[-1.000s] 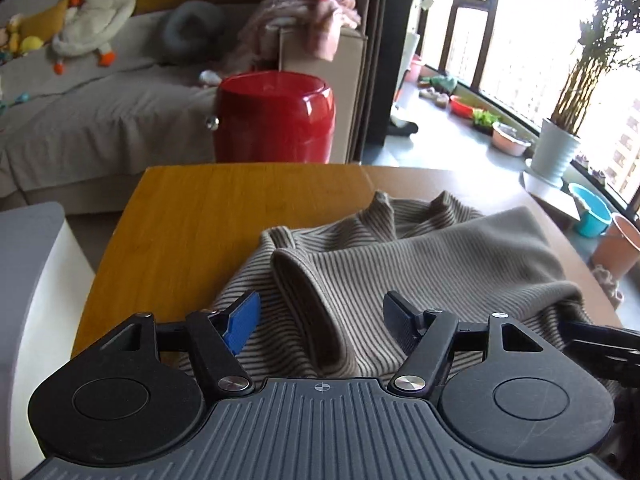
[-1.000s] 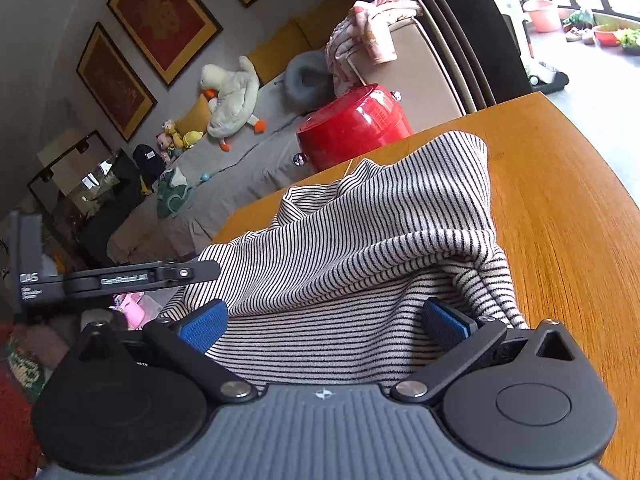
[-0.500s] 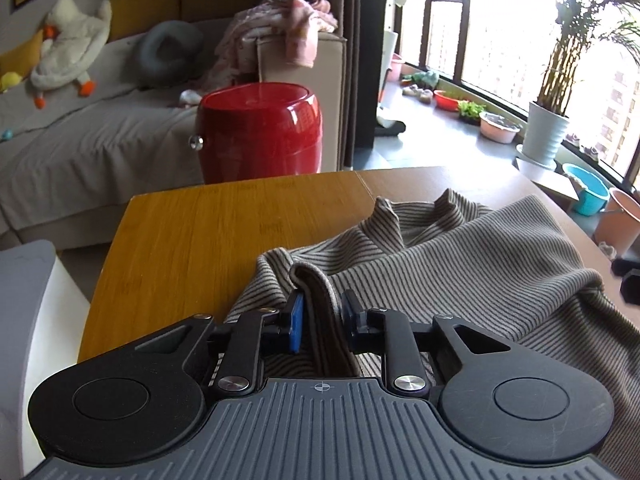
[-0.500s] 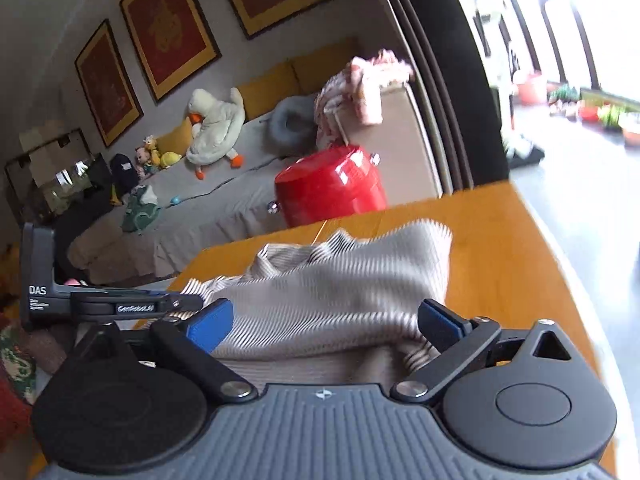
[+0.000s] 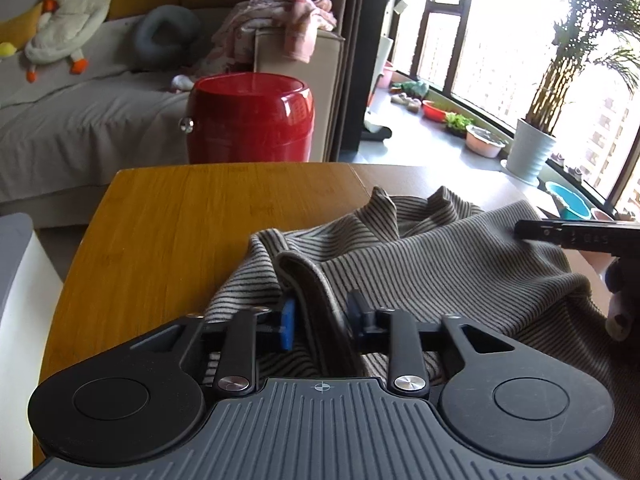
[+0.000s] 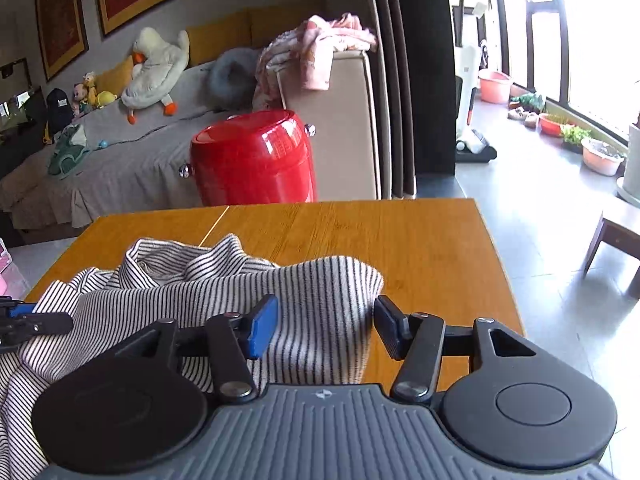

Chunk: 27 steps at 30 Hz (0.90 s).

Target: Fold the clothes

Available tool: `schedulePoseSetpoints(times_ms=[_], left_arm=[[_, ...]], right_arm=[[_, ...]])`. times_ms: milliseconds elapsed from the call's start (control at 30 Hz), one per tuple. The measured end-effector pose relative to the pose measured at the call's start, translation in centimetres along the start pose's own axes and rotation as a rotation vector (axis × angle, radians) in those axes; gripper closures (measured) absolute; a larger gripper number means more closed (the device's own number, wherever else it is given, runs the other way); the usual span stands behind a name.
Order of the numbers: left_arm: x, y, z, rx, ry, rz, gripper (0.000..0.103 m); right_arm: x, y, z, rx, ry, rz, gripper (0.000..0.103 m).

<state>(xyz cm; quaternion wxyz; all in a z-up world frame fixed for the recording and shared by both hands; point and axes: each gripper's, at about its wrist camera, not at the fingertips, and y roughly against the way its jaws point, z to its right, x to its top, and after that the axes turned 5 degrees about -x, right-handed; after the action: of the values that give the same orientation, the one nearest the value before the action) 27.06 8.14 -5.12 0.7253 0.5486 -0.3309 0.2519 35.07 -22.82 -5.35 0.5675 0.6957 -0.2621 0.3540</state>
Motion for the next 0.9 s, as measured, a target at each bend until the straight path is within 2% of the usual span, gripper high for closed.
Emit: schedulePoseSetpoints(times_ms=[33, 133, 267, 333, 433, 500, 567, 633, 733, 767, 800, 833, 900], left_arm=[[0.1, 0.2, 0.0, -0.006, -0.004, 0.008, 0.092], [1.1, 1.2, 0.7, -0.034, -0.038, 0.060, 0.093], [3.1, 1.0, 1.8, -0.050, -0.072, 0.117, 0.093], [3.5, -0.7, 1.8, -0.024, -0.082, 0.098, 0.092], [2.8, -3.7, 0.9, 0.043, -0.062, -0.003, 0.089], [2.7, -3.4, 0.1, 0.042, -0.044, -0.007, 0.085], [2.9, -2.3, -0.6, 0.059, -0.034, 0.014, 0.085], [3.2, -0.8, -1.3, 0.092, -0.033, 0.044, 0.075], [3.0, 2.1, -2.0, 0.082, -0.031, 0.080, 0.065], [2.6, 3.1, -1.7, 0.075, -0.043, 0.082, 0.063], [2.2, 4.1, -1.4, 0.068, -0.056, 0.083, 0.058], [1.8, 4.9, -0.9, 0.061, -0.082, 0.077, 0.053], [0.6, 6.8, 0.6, 0.049, -0.147, 0.061, 0.047]], right_arm=[[0.0, 0.2, 0.0, 0.003, 0.000, 0.014, 0.084], [0.5, 2.8, 1.1, 0.040, -0.048, 0.102, 0.092], [0.8, 4.3, 2.8, -0.014, -0.053, 0.134, 0.092], [0.2, 3.3, 3.4, -0.063, -0.031, 0.082, 0.092], [-1.1, 1.4, 4.4, -0.124, -0.024, 0.026, 0.091], [-1.3, 1.3, 5.0, -0.131, -0.061, 0.023, 0.085], [-1.1, 2.2, 4.8, -0.137, -0.060, 0.063, 0.085], [-1.0, 3.8, 3.9, -0.092, -0.035, 0.108, 0.085], [-1.1, 6.0, 2.0, 0.071, -0.038, 0.127, 0.082], [-1.2, 6.1, 1.5, 0.119, -0.049, 0.115, 0.079], [-1.4, 5.6, 1.1, 0.151, -0.066, 0.085, 0.070], [-1.6, 4.7, 0.7, 0.172, -0.086, 0.041, 0.067], [-2.4, 2.9, 0.3, 0.146, -0.104, -0.020, 0.069]])
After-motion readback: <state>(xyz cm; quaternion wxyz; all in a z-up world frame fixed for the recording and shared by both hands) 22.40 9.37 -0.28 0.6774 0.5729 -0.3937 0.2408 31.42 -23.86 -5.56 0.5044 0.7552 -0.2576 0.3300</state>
